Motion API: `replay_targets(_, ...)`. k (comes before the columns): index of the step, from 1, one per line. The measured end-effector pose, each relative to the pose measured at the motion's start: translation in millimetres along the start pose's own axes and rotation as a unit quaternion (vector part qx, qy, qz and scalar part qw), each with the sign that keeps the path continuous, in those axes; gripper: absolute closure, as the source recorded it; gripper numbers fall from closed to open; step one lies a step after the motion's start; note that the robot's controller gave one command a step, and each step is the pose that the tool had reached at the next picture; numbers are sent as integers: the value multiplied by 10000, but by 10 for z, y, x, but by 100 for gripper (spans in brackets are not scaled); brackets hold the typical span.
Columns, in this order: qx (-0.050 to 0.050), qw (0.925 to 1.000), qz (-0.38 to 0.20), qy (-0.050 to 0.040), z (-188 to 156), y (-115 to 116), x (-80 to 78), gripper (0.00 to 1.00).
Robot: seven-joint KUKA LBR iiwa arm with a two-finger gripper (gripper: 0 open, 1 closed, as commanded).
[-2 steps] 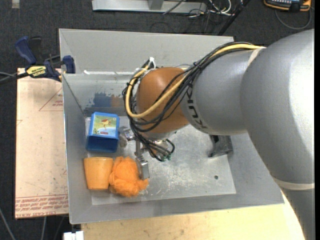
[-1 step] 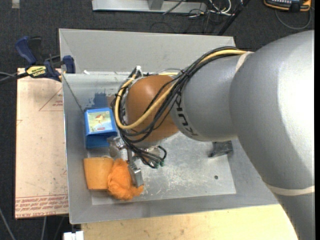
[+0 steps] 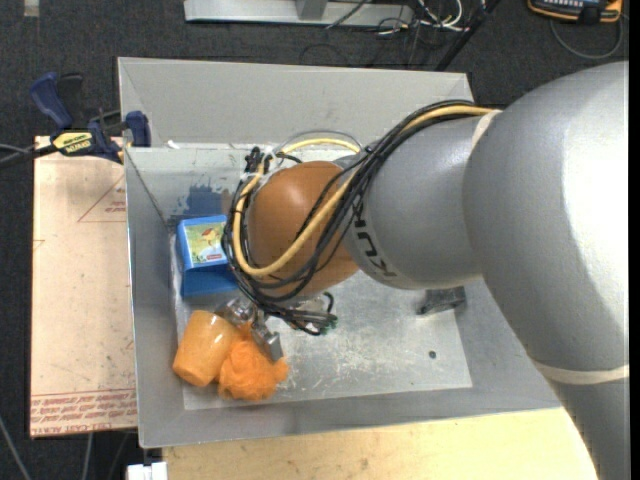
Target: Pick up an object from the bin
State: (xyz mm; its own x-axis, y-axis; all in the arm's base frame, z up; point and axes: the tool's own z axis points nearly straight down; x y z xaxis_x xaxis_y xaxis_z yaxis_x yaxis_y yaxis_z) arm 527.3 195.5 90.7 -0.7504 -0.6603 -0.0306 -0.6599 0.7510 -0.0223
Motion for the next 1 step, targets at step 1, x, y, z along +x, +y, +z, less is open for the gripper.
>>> replay_targets(1, -3, 10000, 0, 11, 11, 2, 8, 100)
